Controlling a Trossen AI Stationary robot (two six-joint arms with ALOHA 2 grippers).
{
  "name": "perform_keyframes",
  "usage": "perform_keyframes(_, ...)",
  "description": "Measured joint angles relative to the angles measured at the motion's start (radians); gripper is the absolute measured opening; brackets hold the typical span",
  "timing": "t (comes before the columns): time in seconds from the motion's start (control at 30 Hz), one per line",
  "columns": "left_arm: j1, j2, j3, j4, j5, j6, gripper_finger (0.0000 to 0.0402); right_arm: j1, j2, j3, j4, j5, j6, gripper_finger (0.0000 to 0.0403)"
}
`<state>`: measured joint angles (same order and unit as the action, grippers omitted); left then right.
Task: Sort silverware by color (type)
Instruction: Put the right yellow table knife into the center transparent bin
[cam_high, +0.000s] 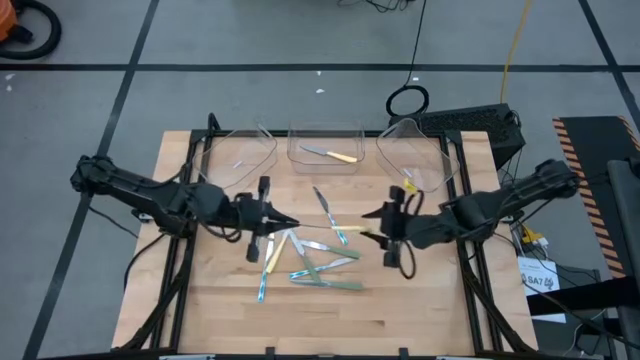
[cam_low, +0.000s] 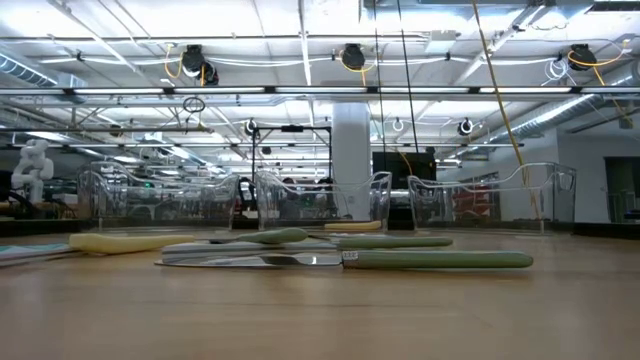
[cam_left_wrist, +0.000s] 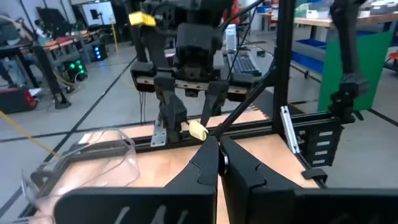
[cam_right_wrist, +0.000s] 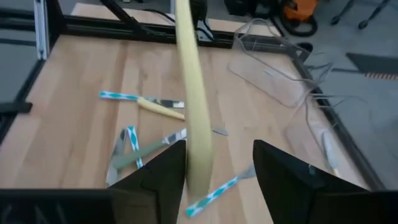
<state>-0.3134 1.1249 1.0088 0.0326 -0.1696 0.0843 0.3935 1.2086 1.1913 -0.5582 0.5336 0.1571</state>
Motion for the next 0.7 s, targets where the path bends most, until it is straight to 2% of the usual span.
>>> perform_keyframes(0.1, -0.018, -0.002, 0.0, 0.018, 0.0, 0.017, 0.0006, 0.02, -0.038, -0.072, 0.071, 0.027, -0.037, 0.018)
perform_keyframes(0.27, -0.031, 0.001, -0.013, 0.049, -0.028, 0.023, 0.0005, 0.048, -0.081, -0.213, 0.294, 0.047, -0.125, 0.018)
perform_keyframes(0.43, -0.034, 0.002, -0.103, 0.232, -0.017, 0.019, 0.0005, 0.057, -0.095, -0.329, 0.461, 0.067, -0.156, 0.018)
perform_keyframes(0.7, -0.03, 0.002, -0.178, 0.321, -0.032, 0.022, 0.0005, 0.06, -0.096, -0.365, 0.613, 0.098, -0.197, 0.0174)
